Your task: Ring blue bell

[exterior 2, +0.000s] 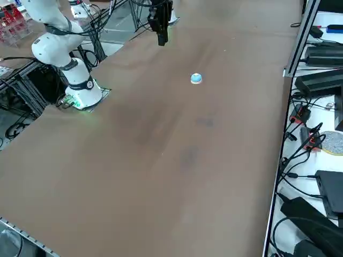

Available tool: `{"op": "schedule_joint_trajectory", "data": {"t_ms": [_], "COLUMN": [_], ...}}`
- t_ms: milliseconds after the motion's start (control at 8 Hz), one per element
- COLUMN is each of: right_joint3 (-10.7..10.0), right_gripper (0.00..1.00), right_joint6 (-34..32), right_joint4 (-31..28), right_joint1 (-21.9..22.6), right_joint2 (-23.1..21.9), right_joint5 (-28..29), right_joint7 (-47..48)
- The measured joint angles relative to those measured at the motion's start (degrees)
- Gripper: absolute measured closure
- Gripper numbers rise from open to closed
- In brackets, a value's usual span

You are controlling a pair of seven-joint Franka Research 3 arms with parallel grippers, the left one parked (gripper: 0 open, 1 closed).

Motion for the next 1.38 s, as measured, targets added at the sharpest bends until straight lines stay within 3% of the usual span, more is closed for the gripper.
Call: {"op": "schedule_joint_trajectory", "data": {"t_ms": [750, 1000, 1375], "right_joint3": [0.44, 0.71, 1.05], "right_gripper": [0.99, 0.99, 0.99], "right_joint6": [-0.71, 0.5, 4.45], "right_joint4": [0.0, 0.04, -0.06], "right_joint1": [1.0, 4.87, 14.47], "right_joint2": [2.15, 3.54, 7.81], "right_joint5": [2.96, 5.15, 5.31], "right_joint7": [2.72, 7.16, 15.48]}}
